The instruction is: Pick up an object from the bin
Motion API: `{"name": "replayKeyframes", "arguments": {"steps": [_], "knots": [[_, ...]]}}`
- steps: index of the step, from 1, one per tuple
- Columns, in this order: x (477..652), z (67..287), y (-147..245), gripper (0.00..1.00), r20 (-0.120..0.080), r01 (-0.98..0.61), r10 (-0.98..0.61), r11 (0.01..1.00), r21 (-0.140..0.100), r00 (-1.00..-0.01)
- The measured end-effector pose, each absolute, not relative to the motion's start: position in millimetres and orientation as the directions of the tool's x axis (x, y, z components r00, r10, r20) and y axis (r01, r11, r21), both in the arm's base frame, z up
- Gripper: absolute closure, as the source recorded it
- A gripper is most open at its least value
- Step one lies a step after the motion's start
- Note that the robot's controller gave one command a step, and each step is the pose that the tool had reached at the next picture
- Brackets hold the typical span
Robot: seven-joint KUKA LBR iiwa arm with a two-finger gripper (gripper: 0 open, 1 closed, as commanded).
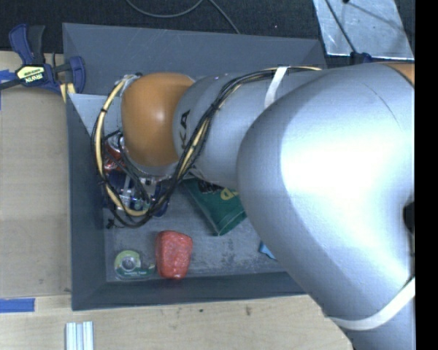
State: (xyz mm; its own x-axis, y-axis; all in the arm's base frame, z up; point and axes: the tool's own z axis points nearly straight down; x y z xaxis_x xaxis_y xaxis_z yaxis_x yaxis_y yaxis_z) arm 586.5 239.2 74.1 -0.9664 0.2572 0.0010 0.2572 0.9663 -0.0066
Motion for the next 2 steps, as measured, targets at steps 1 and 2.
{"name": "replayKeyframes", "arguments": {"steps": [1, 2], "knots": [[589.9, 69.9, 230.7, 1.00, -0.003, 0.500, 0.500, 0.866, 0.005, -0.866], [589.9, 69.9, 230.7, 1.00, -0.003, 0.500, 0.500, 0.866, 0.005, -0.866]]}}
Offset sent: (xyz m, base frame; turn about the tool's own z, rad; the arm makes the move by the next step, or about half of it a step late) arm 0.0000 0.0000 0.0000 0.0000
